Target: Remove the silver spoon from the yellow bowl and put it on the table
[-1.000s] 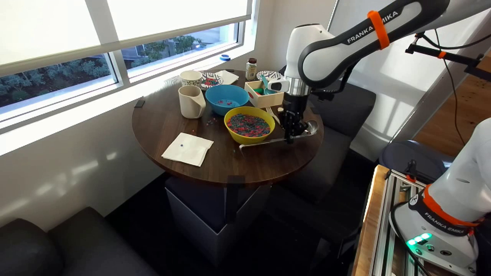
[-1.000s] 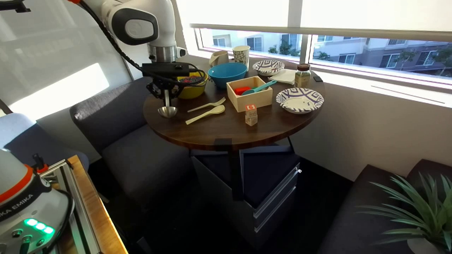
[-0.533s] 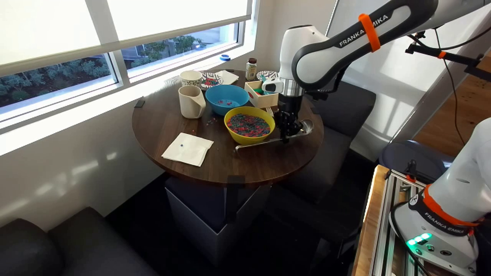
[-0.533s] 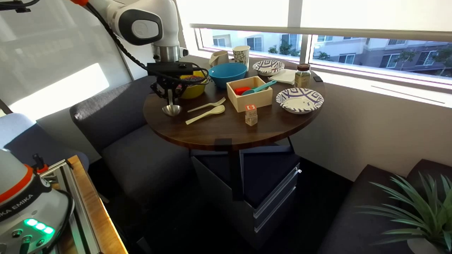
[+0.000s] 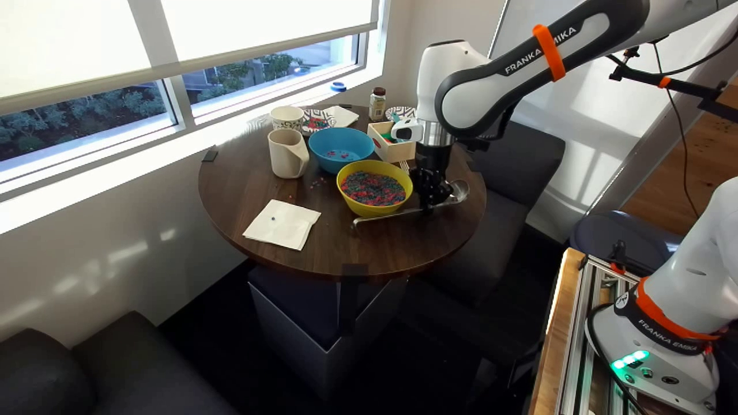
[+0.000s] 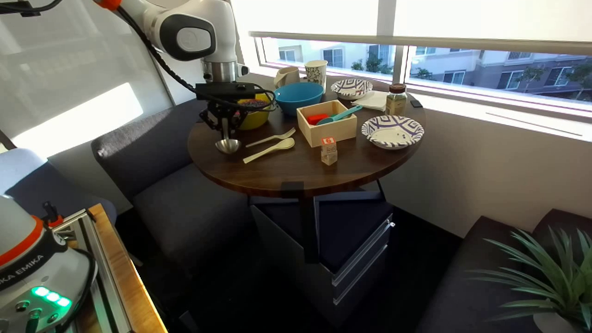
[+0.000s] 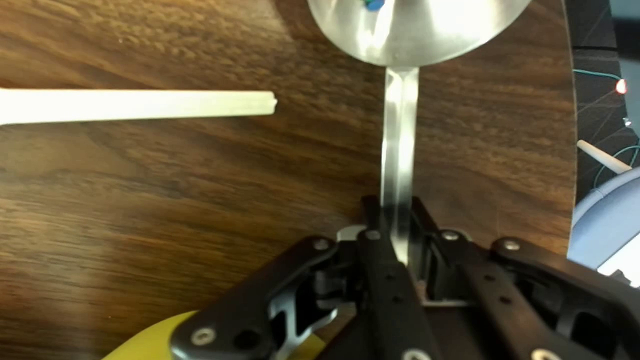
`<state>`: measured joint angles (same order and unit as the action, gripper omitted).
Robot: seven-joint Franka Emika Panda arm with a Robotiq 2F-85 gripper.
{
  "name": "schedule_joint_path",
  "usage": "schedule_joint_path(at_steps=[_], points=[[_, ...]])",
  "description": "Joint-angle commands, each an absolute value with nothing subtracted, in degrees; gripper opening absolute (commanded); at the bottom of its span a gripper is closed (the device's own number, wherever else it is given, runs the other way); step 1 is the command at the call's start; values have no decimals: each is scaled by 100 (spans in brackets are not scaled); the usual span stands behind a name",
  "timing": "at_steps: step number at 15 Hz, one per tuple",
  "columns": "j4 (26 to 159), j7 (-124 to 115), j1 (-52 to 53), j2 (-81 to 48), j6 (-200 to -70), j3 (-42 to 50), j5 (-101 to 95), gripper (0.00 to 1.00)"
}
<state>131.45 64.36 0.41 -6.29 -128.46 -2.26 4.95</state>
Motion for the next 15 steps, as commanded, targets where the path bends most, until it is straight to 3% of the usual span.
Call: schedule_joint_path(at_steps=[1, 10, 11, 13, 15], points=[[13050, 6243, 70, -813, -12939, -270, 306, 4], [13005, 6246, 71, -856, -12938, -298, 295, 9], [13006, 6250, 71, -852, -12938, -301, 299, 22], [13014, 6234, 75, -839, -12936, -310, 297, 34], [13034, 6217, 78, -810, -12944, -319, 288, 31]])
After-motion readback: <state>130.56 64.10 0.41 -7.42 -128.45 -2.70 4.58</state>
